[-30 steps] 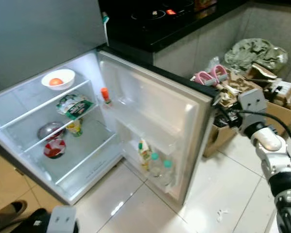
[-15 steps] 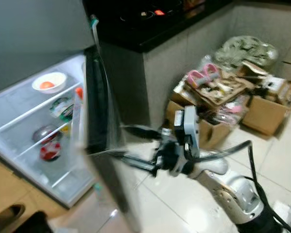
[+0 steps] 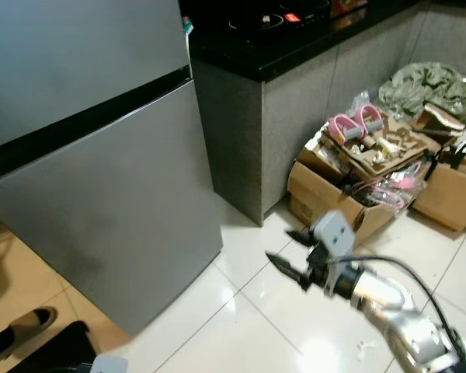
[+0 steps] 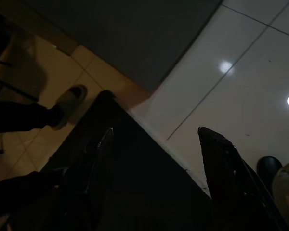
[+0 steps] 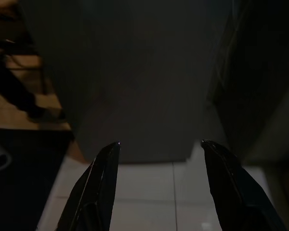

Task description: Restocking fridge

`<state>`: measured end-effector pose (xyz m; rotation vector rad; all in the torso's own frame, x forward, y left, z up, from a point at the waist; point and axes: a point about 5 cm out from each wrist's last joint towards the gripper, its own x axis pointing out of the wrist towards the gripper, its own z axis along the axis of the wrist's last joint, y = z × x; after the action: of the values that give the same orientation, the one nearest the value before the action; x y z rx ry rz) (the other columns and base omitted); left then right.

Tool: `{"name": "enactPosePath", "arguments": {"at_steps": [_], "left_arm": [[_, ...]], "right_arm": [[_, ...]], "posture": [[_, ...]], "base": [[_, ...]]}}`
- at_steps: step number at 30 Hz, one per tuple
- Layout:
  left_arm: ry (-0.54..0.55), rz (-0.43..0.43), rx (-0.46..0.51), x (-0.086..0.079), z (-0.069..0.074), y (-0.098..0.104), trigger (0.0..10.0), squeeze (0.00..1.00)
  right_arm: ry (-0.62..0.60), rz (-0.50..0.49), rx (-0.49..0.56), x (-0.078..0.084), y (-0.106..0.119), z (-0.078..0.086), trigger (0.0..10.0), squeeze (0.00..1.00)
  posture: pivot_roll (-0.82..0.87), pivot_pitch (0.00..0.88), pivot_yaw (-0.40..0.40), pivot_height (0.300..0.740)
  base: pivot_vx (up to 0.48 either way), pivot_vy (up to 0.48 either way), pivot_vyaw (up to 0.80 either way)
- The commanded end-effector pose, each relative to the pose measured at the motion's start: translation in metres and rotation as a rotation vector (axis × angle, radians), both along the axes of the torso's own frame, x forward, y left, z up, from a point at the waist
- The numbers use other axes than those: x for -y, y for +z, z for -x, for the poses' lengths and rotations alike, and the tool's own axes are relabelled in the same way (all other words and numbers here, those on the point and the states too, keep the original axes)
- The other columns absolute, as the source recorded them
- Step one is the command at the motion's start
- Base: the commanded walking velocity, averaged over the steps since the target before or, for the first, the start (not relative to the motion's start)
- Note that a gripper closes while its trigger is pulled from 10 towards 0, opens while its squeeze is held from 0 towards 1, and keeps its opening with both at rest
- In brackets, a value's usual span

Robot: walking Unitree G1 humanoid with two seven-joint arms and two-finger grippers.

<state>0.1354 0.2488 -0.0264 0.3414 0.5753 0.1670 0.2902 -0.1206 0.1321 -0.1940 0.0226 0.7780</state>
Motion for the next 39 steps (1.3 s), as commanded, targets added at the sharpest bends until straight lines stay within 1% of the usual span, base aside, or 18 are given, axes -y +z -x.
{"name": "enactPosePath", "arguments": {"at_steps": [1,3,5,6,7,9,10,12,13,14,16,19,20,23,25,31,37,39], "left_arm": [[0.021,-0.024,-0.020,-0.010,0.007,-0.002,10.0,0.00],[0.031,-0.021,-0.009,-0.012,0.002,-0.002,10.0,0.00],[0.051,-0.011,0.038,-0.013,-0.015,0.003,10.0,0.00],[0.051,-0.011,0.038,-0.013,-0.015,0.003,10.0,0.00],[0.062,-0.002,0.087,-0.012,-0.030,0.012,10.0,0.00],[0.065,0.001,0.104,-0.011,-0.035,0.015,10.0,0.00],[0.065,0.004,0.129,-0.009,-0.042,0.020,10.0,0.00],[0.051,0.014,0.196,0.000,-0.058,0.035,10.0,0.00],[0.051,0.014,0.196,0.000,-0.058,0.035,10.0,0.00],[0.039,0.022,0.234,0.006,-0.066,0.043,10.0,0.00],[0.031,0.028,0.256,0.010,-0.070,0.047,10.0,0.00],[-0.001,0.087,0.324,0.033,-0.084,0.061,10.0,0.00],[-0.001,0.087,0.324,0.033,-0.084,0.061,10.0,0.00],[-0.064,0.137,0.352,0.056,-0.090,0.068,10.0,0.00],[-0.121,0.137,0.372,0.069,-0.096,0.073,10.0,0.00],[-0.181,0.182,0.401,0.088,-0.105,0.084,10.0,0.00],[-0.214,0.219,0.397,0.097,-0.107,0.088,10.0,0.00],[-0.205,0.200,0.385,0.096,-0.109,0.087,10.0,0.00]], "right_arm": [[-0.010,0.016,-0.020,-0.001,-0.007,0.002,10.0,0.00],[-0.041,0.034,-0.029,0.002,-0.016,0.001,10.0,0.00],[-0.156,0.089,-0.034,0.012,-0.037,-0.002,10.0,0.00],[-0.156,0.089,-0.034,0.012,-0.037,-0.002,10.0,0.00],[-0.244,0.112,-0.039,0.018,-0.049,-0.002,10.0,0.00],[-0.269,0.110,-0.044,0.019,-0.052,-0.002,10.0,0.00],[-0.287,0.105,-0.049,0.019,-0.054,-0.001,10.0,0.00],[-0.348,0.107,-0.058,0.023,-0.059,0.001,10.0,0.00],[-0.348,0.107,-0.058,0.023,-0.059,0.001,10.0,0.00],[-0.387,0.116,-0.067,0.026,-0.063,0.003,10.0,0.00],[-0.412,0.124,-0.073,0.028,-0.065,0.004,10.0,0.00],[-0.527,0.141,-0.073,0.037,-0.076,0.006,10.0,0.00],[-0.527,0.141,-0.073,0.037,-0.076,0.006,10.0,0.00],[-0.600,0.129,-0.072,0.040,-0.082,0.007,10.0,0.00],[-0.633,0.121,-0.068,0.040,-0.084,0.008,10.0,0.00],[-0.668,0.106,-0.089,0.044,-0.095,0.018,10.0,0.00],[-0.680,0.125,-0.080,0.046,-0.100,0.023,10.0,0.00],[-0.693,0.087,-0.071,0.044,-0.096,0.018,10.0,0.00]], "posture": [[-0.09,0.160,0.059,0.721],[-0.09,0.158,0.057,0.721],[-0.09,0.155,0.054,0.721],[-0.09,0.155,0.054,0.721],[-0.09,0.152,0.052,0.721],[-0.09,0.152,0.052,0.721],[-0.09,0.151,0.051,0.721],[-0.09,0.148,0.046,0.721],[-0.09,0.148,0.046,0.721],[-0.09,0.148,0.045,0.721],[-0.09,0.148,0.045,0.721],[-0.10,0.147,0.042,0.721],[-0.10,0.147,0.042,0.721],[-0.10,0.148,0.041,0.721],[-0.10,0.147,0.036,0.721],[-0.10,0.146,0.032,0.721],[-0.11,0.142,0.031,0.721],[-0.11,0.139,0.029,0.721]], "base": [[0.000,0.000,0.00],[0.000,0.000,0.00],[0.000,0.000,0.00],[0.000,0.000,0.00],[0.000,0.000,0.00],[0.000,0.000,0.00],[0.000,0.000,0.00],[0.000,0.000,0.00],[0.000,0.000,0.00],[0.000,0.000,0.00],[0.000,0.000,0.00],[0.000,0.000,0.00],[0.000,0.000,0.00],[0.000,0.000,0.00],[0.000,0.000,0.00],[0.000,0.000,0.00],[0.000,0.000,0.00],[0.000,0.000,0.00]]}}
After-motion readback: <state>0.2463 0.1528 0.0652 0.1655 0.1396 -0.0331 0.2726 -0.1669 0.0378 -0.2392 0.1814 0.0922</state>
